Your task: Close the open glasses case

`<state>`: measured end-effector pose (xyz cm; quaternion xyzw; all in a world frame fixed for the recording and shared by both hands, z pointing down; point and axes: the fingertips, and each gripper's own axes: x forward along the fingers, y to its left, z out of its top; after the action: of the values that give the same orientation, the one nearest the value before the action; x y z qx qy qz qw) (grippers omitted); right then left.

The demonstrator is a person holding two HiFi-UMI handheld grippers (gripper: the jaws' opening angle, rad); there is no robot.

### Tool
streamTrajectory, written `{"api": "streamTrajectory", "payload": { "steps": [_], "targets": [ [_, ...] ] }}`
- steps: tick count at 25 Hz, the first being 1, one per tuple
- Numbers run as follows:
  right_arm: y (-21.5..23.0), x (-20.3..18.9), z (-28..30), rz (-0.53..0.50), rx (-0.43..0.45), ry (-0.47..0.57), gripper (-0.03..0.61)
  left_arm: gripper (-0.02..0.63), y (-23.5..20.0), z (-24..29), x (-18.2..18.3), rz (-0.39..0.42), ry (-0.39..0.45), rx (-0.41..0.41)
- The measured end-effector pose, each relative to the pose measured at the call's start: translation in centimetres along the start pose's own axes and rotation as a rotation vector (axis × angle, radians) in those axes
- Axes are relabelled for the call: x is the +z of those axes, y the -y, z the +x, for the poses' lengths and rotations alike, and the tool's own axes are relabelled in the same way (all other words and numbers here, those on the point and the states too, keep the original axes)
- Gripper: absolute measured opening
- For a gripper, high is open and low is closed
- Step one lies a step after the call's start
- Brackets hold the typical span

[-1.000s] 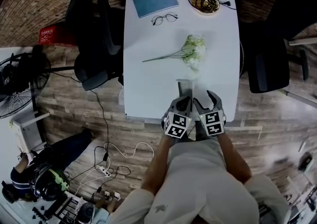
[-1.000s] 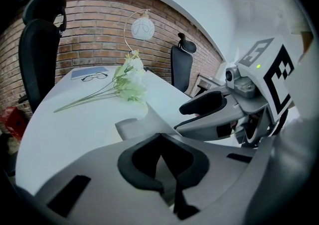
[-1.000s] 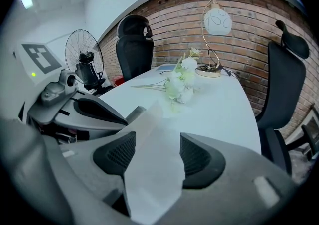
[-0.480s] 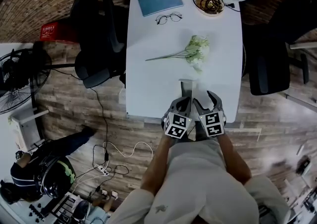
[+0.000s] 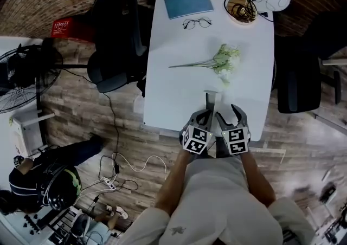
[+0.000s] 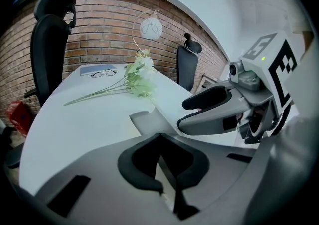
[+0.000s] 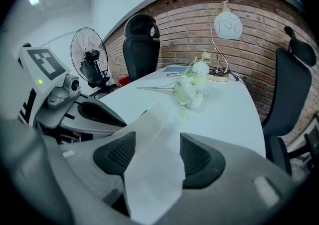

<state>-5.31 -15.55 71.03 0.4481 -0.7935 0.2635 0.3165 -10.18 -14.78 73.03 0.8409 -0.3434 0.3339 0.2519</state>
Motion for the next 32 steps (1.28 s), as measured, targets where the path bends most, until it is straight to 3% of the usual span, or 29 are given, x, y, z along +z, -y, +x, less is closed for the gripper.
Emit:
{"api": "streamTrajectory", "payload": {
  "steps": [32],
  "targets": [
    [-2.3, 1.0, 1.4, -0.055, 0.032, -0.013, 0.281, 0.003, -2.9, -1.0, -2.2, -0.028, -0.029, 0.074]
  ]
}}
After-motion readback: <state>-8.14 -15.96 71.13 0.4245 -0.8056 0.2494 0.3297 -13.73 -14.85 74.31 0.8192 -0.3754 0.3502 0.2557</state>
